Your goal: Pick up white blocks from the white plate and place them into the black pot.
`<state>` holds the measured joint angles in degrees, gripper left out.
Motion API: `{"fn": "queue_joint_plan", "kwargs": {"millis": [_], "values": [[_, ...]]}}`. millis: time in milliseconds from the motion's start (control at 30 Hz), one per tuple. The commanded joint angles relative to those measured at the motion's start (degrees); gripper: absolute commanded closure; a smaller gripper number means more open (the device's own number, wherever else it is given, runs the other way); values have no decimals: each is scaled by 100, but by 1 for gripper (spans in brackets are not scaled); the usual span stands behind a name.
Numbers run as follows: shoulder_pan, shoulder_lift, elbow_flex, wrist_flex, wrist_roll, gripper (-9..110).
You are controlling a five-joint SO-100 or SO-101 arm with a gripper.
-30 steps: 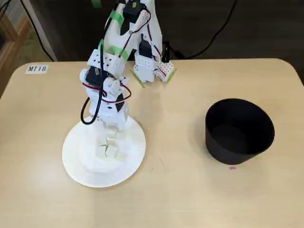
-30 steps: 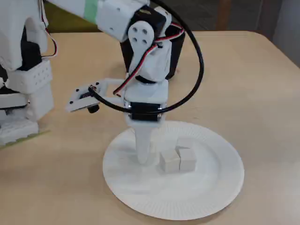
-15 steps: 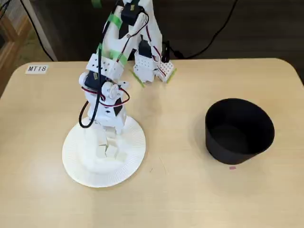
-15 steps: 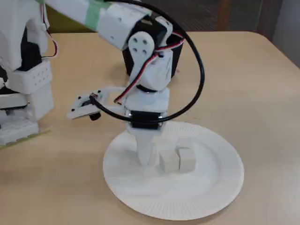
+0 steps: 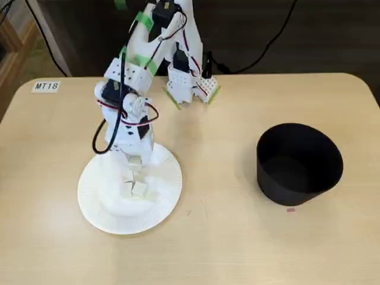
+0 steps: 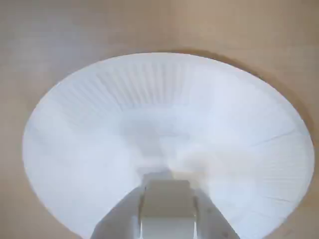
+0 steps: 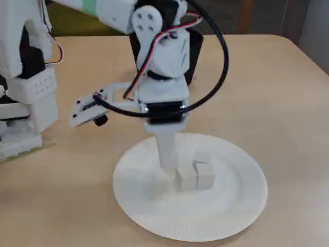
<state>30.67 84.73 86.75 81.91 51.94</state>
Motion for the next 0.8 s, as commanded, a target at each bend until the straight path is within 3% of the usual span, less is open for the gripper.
{"fn": "queue_joint_plan", "kwargs": {"millis": [0, 200, 433, 633, 767], "values": [[18, 589, -1037, 501, -1020, 104], [-756, 1679, -1863, 352, -2962, 104], [-3103, 3129, -1705, -343, -5036, 104], [-5511, 3621, 132, -1661, -5730, 104], [-6521, 3322, 1046, -2382, -5950, 104]]}}
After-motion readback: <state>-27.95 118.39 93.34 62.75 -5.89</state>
